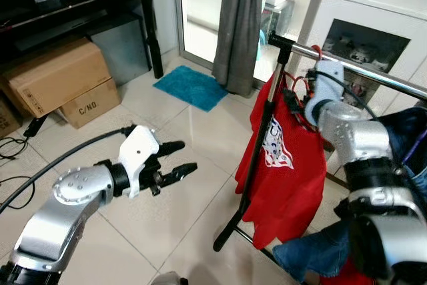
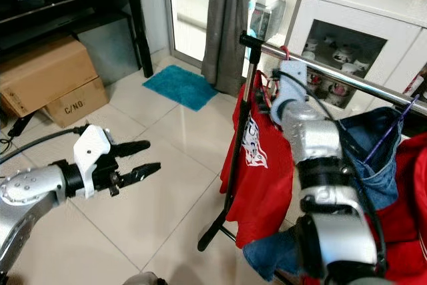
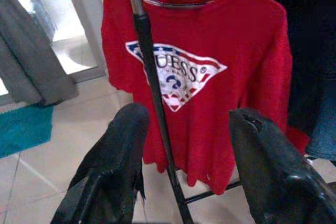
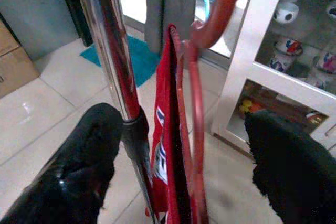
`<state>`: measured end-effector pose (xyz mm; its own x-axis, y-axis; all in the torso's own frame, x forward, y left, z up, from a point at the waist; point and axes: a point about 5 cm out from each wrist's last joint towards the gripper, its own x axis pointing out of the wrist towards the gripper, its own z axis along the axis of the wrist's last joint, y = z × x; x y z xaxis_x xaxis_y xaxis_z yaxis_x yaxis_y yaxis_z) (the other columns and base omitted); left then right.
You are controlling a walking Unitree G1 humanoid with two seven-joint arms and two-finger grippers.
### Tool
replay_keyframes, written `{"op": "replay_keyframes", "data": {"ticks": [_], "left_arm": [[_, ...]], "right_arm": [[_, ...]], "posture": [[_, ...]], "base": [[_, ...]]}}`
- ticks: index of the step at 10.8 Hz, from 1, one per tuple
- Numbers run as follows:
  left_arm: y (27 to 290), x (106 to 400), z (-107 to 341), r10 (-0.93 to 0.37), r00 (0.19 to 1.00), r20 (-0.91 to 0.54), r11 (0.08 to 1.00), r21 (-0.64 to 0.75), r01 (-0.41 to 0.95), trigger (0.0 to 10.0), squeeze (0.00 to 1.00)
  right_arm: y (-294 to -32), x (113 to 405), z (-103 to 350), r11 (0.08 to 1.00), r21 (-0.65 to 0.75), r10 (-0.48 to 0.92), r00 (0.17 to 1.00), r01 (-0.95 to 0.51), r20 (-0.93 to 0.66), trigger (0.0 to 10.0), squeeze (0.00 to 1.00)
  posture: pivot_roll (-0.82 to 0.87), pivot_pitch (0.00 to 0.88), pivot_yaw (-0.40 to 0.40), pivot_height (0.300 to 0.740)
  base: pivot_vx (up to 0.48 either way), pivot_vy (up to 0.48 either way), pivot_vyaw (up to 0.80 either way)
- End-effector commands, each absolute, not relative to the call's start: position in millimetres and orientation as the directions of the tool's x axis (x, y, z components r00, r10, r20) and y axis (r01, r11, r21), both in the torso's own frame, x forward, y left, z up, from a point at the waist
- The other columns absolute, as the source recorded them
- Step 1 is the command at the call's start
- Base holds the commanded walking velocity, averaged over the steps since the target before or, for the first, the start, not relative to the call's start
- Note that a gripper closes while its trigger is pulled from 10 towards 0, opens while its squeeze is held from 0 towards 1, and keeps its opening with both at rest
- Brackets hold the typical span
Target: Hang hanger
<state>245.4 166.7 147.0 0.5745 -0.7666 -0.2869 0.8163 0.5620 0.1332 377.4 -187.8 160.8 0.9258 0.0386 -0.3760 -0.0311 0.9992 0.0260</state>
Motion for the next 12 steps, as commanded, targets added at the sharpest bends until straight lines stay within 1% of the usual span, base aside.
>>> {"op": "replay_keyframes", "data": {"ticks": [1, 5, 12], "left_arm": [[166.2, 245.2, 145.2, -0.77, 0.56, -0.307, 0.55, 0.127, 0.826, 10.0, 0.0], [163.4, 244.2, 144.6, -0.78, 0.549, -0.301, 0.541, 0.119, 0.833, 10.0, 0.0], [166.3, 242.5, 140.9, -0.767, 0.566, -0.304, 0.56, 0.116, 0.821, 10.0, 0.0]], "right_arm": [[-189.7, 381.1, 167.3, 0.998, 0.043, 0.054, 0.932, -0.042, -0.359, 0.0, 0.0], [-196.2, 384.6, 159.1, 0.999, 0.031, 0.048, 0.924, -0.039, -0.38, 0.0, 0.0], [-192.4, 388.5, 153.8, 0.997, 0.035, 0.081, 0.918, -0.073, -0.387, 0.0, 0.0]], "posture": [[0.07, 0.0, -0.009, 0.723], [0.07, 0.0, -0.005, 0.723], [0.08, 0.0, -0.017, 0.723]], "base": [[0.0, 0.0, 0.0], [0.0, 0.0, 0.0], [0.0, 0.0, 0.0]]}}
